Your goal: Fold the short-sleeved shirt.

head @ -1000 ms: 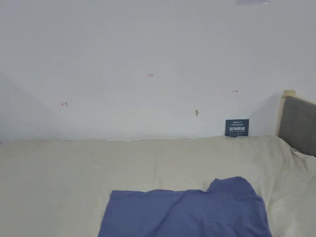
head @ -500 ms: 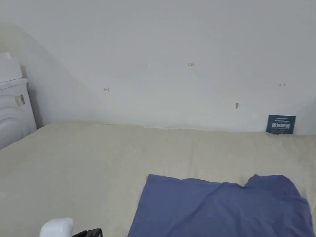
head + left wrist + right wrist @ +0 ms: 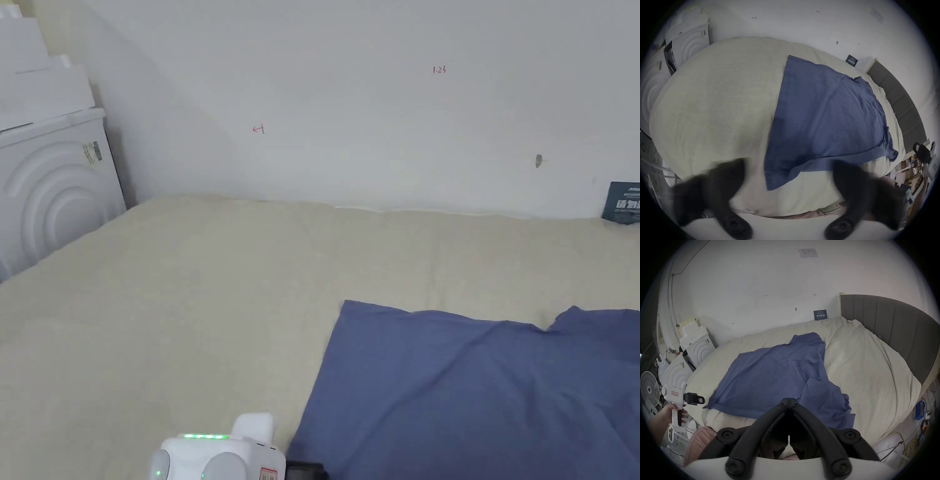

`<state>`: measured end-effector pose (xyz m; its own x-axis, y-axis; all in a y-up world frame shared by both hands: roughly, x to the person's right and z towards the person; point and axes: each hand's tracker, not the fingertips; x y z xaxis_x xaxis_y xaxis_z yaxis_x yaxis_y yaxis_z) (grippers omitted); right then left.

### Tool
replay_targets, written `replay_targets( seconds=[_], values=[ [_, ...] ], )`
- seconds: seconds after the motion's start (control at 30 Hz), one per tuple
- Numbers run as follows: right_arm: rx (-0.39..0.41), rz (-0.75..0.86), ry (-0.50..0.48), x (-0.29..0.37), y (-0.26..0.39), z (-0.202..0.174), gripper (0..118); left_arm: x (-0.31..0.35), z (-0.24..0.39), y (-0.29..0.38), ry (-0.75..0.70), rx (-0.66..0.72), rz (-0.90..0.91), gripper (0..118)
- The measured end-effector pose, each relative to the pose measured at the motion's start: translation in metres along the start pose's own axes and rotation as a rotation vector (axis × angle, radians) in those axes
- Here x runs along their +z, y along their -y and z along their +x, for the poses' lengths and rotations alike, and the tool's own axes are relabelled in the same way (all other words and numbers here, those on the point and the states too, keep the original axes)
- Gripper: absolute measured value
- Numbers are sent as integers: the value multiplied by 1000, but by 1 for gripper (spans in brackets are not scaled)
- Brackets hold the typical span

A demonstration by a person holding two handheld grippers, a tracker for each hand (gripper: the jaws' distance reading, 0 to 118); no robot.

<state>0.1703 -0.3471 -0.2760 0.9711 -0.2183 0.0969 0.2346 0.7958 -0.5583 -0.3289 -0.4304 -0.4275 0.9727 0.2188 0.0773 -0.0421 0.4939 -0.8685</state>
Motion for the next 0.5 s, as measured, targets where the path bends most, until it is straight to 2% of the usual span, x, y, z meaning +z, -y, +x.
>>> replay_targets(
  seconds=[0.03, 0.13, 0.23, 0.3, 0.4, 0.43, 0.5],
  values=[
    [3, -5, 3, -1, 1, 1, 0, 0, 0, -1, 37, 1, 14, 118],
    [-14, -18, -5, -4, 4, 7, 0, -17, 2, -3, 33, 20, -83, 118],
    [-85, -14, -43, -4, 6, 11, 0, -31, 6, -4, -6, -13, -119, 118],
    [-92, -18, -47, -7, 7, 13, 0, -42, 3, -4, -37, -10, -148, 117],
    [-85, -29, -30, -13, 10, 14, 0, -42, 1, -1, -12, 54, -121, 110],
    [-85, -34, -27, -15, 11, 16, 0, -39, 2, 0, -24, 51, -102, 100],
    [-88, -41, -24, -17, 14, 17, 0, -34, 4, 0, -96, 26, -62, 62]
  ],
)
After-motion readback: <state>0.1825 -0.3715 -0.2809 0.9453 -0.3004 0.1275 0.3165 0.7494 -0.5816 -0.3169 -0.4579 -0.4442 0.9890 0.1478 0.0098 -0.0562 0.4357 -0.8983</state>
